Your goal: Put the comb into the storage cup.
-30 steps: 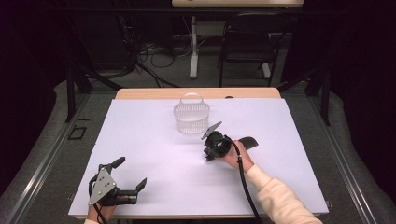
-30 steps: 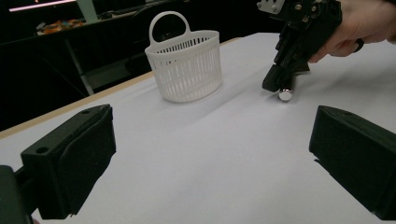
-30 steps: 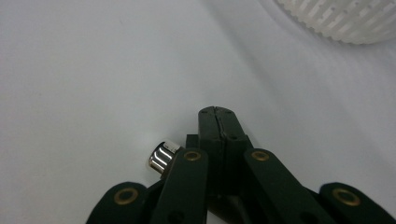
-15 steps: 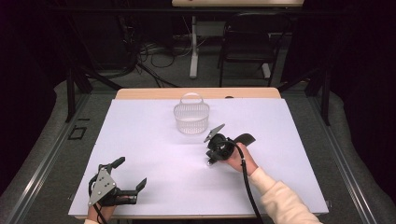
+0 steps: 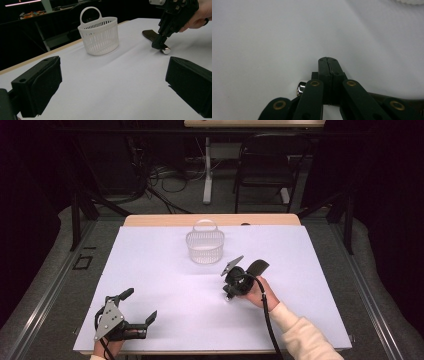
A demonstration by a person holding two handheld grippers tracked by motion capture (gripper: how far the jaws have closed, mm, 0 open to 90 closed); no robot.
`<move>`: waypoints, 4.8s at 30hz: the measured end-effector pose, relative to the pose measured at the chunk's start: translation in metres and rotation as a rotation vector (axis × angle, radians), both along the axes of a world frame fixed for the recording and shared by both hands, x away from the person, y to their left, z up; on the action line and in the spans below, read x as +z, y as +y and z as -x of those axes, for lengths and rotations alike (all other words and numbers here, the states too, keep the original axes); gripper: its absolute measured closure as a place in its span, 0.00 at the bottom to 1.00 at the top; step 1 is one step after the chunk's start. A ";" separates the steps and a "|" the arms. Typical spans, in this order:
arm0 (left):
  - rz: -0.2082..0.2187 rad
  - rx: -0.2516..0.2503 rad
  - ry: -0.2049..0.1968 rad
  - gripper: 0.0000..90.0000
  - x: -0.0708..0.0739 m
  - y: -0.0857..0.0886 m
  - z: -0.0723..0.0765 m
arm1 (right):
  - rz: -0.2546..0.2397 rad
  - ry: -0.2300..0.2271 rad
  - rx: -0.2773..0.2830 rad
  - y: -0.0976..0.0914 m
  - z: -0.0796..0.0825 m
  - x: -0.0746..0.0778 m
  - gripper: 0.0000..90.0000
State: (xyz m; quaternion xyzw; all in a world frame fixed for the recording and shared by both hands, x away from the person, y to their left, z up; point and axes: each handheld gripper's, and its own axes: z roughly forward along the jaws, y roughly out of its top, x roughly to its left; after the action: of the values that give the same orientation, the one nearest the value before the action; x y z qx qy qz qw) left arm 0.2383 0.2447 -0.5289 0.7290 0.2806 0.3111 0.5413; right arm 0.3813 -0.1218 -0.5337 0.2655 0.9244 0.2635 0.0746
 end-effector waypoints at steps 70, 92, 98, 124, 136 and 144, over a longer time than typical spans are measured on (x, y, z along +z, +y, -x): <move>-0.001 0.000 0.000 0.01 0.000 0.000 0.000 | 0.085 0.035 -0.111 -0.072 0.018 0.007 1.00; -0.002 -0.001 -0.001 0.01 0.000 0.000 0.000 | 0.107 0.016 -0.162 -0.089 0.008 0.006 1.00; -0.003 -0.002 -0.001 0.01 0.000 0.000 0.000 | 0.113 0.001 -0.165 -0.092 0.006 0.007 1.00; -0.007 -0.003 -0.002 0.01 0.000 -0.001 0.000 | 0.079 -0.024 -0.113 -0.093 0.013 0.026 0.71; -0.008 -0.003 -0.003 0.01 0.000 -0.002 0.000 | 0.064 -0.037 -0.138 -0.091 0.010 0.039 0.16; -0.010 -0.003 0.001 0.01 0.000 -0.002 0.000 | 0.092 -0.033 -0.092 -0.078 -0.001 0.040 0.02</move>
State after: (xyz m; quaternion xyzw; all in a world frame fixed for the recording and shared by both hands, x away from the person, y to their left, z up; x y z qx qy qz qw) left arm 0.2386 0.2429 -0.5292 0.7321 0.2783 0.3116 0.5380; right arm 0.3822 -0.2003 -0.4940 0.2994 0.9211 0.2213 0.1139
